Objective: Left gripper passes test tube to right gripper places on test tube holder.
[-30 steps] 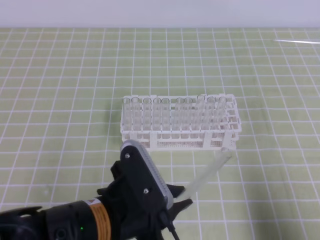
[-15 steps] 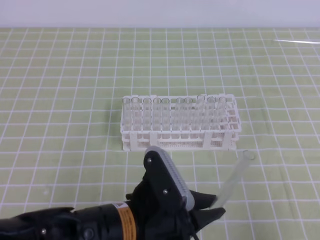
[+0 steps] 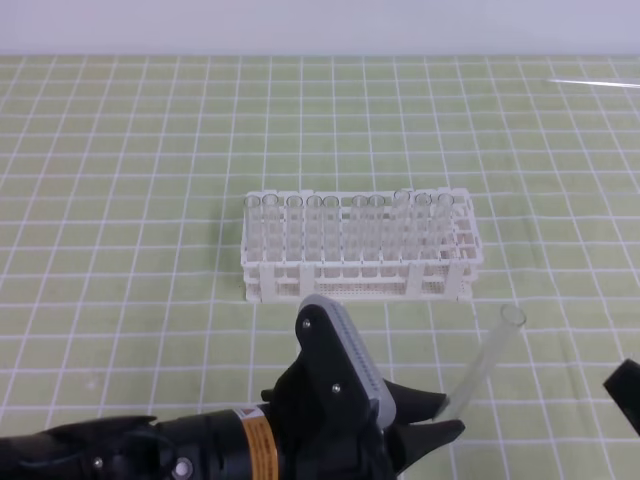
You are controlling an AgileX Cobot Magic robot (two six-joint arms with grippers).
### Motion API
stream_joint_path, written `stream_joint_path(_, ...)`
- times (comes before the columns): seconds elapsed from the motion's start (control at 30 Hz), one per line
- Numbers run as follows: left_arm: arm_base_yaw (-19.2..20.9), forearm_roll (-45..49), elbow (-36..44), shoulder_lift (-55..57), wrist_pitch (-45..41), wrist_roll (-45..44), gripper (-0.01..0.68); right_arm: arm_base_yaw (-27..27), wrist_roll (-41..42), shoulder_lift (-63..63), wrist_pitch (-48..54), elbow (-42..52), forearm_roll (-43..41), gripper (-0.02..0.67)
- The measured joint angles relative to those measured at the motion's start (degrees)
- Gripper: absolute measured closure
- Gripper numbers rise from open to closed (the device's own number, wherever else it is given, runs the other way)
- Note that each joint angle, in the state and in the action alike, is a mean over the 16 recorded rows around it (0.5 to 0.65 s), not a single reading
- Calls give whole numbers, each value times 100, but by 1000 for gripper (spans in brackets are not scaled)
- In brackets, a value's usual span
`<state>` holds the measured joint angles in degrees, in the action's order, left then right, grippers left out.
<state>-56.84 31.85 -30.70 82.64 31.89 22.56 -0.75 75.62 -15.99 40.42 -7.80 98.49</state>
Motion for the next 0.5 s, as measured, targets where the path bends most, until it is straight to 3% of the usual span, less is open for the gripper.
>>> stream_joint_path(0.5,0,239,0,8,462,157,665,0,1780,-1564,1474,-447,44,602)
